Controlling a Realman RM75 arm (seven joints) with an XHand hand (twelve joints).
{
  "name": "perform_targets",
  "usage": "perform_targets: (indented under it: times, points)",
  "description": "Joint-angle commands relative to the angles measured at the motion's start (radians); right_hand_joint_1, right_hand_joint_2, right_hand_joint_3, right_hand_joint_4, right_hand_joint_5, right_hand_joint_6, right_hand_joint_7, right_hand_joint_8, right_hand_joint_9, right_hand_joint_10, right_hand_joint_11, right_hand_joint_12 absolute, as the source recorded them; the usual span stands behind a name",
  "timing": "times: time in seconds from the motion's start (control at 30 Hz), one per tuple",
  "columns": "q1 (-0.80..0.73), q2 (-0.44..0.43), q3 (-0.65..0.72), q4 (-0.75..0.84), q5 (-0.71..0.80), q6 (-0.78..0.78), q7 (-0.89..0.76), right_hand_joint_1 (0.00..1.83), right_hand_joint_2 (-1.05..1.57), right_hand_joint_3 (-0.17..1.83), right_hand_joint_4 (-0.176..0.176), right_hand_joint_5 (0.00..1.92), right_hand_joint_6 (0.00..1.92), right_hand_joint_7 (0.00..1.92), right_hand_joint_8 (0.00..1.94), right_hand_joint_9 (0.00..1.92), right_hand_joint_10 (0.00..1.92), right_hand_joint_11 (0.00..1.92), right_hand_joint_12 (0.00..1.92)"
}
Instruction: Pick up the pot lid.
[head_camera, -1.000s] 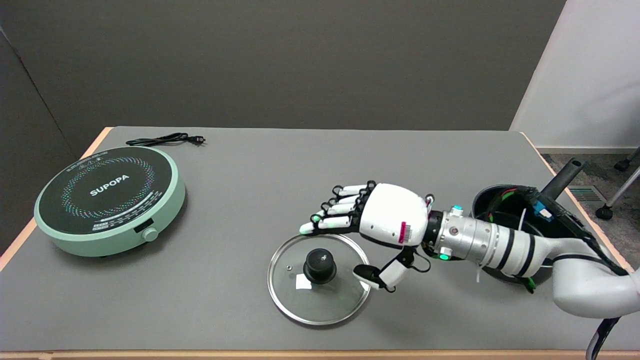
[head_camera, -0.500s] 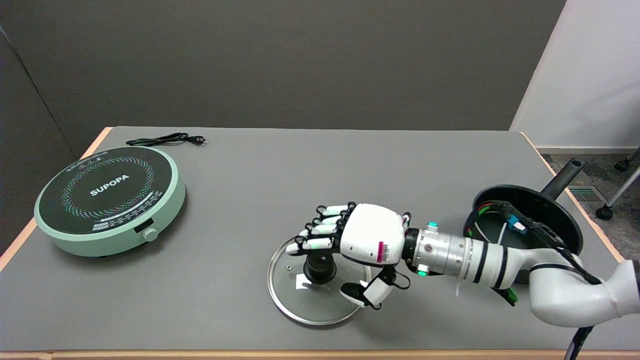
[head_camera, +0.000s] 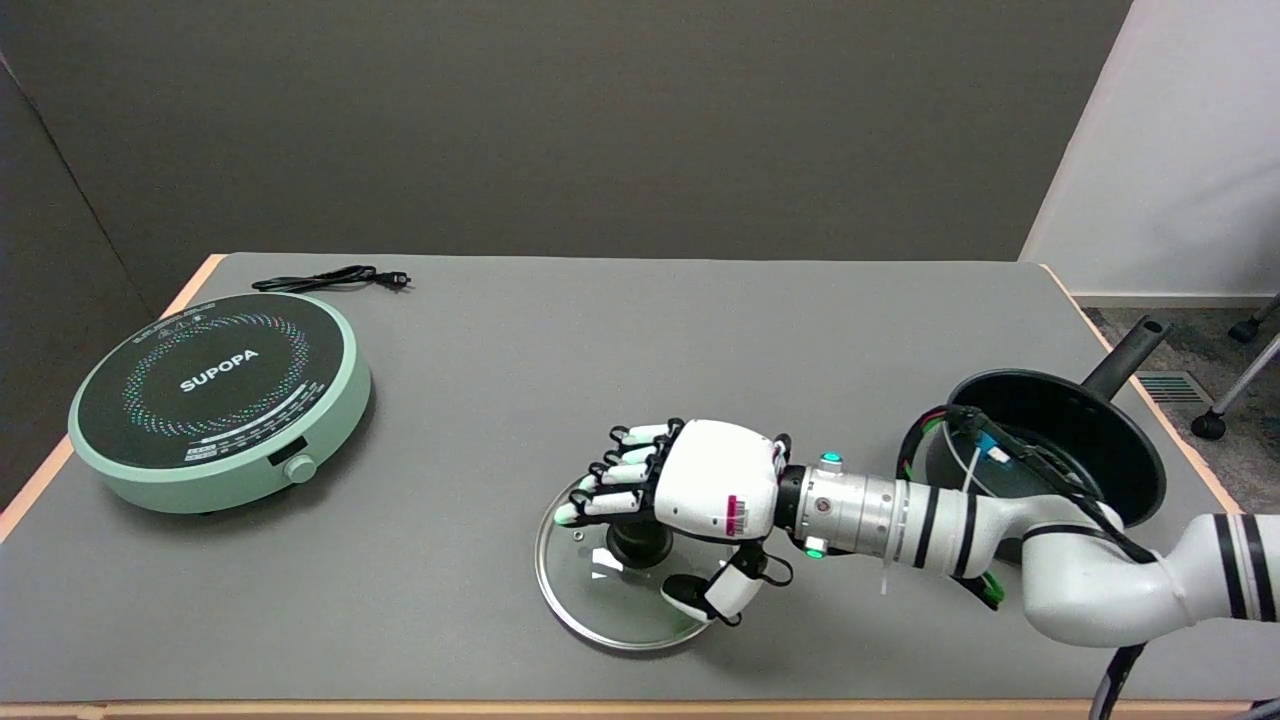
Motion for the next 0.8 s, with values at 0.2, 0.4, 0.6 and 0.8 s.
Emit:
perform_targets:
  times: [0.2,0.4,0.6,0.8]
  points:
    - [0.187,-0.062,-0.178,0.114,0.000,0.019,-0.014,0.88,0.56,1.07,0.154,0.38,0.17,0.47,0.20,0.57,0.37,0.36,0.59]
    - [0.194,-0.062,-0.183,0.135,0.000,0.035,-0.010,0.95,0.55,1.06,0.156,0.41,0.18,0.52,0.19,0.60,0.35,0.38,0.56]
    - [0.207,-0.062,-0.194,0.146,0.000,0.041,-0.007,0.97,0.57,1.05,0.164,0.44,0.20,0.54,0.20,0.62,0.37,0.39,0.56]
    - [0.223,-0.062,-0.205,0.149,0.000,0.041,-0.007,0.97,0.61,1.03,0.176,0.47,0.23,0.56,0.21,0.63,0.39,0.39,0.57]
